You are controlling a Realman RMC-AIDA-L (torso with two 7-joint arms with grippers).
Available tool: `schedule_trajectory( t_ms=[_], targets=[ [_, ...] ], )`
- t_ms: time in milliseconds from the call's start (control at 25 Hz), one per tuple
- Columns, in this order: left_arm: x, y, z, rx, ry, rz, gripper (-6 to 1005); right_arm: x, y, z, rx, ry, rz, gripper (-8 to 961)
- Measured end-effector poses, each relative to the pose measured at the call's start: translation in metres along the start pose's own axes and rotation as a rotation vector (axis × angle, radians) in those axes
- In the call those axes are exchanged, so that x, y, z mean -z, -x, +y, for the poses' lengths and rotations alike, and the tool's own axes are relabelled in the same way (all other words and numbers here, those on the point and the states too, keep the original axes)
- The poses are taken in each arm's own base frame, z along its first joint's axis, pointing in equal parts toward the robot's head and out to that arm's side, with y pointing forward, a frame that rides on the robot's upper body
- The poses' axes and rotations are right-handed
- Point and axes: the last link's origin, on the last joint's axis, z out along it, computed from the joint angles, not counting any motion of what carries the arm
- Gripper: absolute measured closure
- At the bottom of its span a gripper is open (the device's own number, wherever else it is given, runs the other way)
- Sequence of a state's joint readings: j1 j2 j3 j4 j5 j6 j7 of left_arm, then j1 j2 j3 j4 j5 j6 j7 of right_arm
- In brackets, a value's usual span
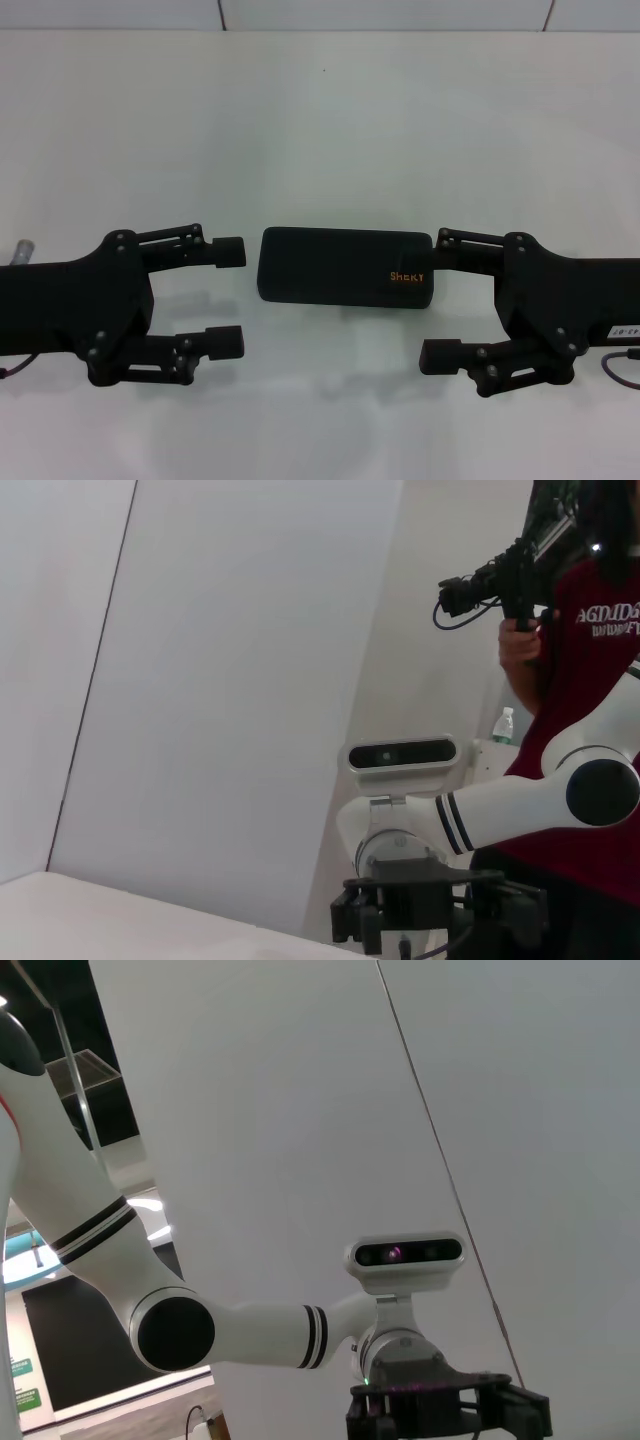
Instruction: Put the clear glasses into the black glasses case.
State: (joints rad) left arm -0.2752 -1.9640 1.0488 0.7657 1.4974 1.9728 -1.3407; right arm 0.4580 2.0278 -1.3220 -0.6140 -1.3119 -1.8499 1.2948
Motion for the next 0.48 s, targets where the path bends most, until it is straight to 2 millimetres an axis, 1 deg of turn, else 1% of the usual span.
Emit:
schedule_trajectory(
  t_ms=[480],
  targets=[
    [0.0039, 0.0052, 0.0034, 0.02, -0.01, -0.004, 183, -0.0033, -0.0028, 0.0029, -0.014, 0.024, 0.006, 67]
  ],
)
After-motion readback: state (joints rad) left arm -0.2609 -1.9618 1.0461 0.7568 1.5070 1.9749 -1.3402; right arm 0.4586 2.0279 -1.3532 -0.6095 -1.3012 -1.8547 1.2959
